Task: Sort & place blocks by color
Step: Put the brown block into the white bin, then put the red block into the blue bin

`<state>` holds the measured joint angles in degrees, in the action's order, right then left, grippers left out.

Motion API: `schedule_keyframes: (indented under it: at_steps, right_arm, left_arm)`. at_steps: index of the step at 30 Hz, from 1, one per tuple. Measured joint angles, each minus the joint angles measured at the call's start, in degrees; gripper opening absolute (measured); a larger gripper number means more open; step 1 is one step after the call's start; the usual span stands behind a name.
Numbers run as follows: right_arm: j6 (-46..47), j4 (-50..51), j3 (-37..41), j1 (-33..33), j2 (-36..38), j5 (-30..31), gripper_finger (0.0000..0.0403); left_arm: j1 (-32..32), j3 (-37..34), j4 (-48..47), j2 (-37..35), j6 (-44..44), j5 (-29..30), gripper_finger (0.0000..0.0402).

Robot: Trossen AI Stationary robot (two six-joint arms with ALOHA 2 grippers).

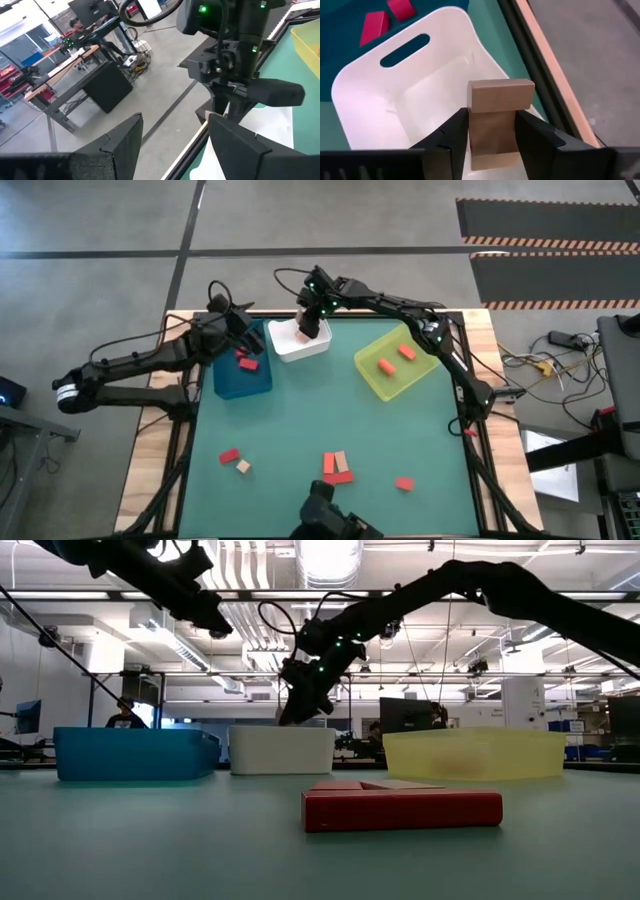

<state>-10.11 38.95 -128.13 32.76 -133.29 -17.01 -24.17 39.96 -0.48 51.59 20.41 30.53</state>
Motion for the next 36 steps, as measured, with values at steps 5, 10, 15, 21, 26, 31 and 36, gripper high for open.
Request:
schedule_keyframes:
  at_steps: [5,10,15,21,26,31,36]
  right_arm:
    - [0.1,0.2,0.1,-0.6,0.0,0.0,0.0171]
    - [1.3,0.2,0.1,-1.0,0.0,-0.1,0.02]
    - [2.4,2.8,0.2,-1.2,1.2,0.0,0.021]
    - [1.1,8.4,0.2,-3.4,4.4,-0.1,0.0201]
    - [-0.8,12.8,1.1,-6.7,7.2,-0.1,0.019]
    - [-1.1,14.1,3.9,-11.1,9.9,-0.1,0.0187]
    - [-1.0,13.0,10.6,-16.0,14.9,0.0,0.0185]
  left_arm:
    - [0.0,-0.1,0.0,0.0,-0.4,0.0,0.021]
    - [0.0,-0.1,0.0,0.0,-2.3,0.0,0.021]
    - [0.3,-0.3,-1.1,0.0,-8.0,-0.2,0.021]
    - [1.9,-2.5,-3.1,0.0,-17.2,-4.1,0.021]
    - [4.0,-5.1,-3.1,0.0,-25.5,-12.0,0.021]
    - [8.2,-7.0,-4.6,0.0,-32.0,-14.3,0.021]
    - [12.7,-6.6,-15.2,0.0,-38.4,-14.4,0.021]
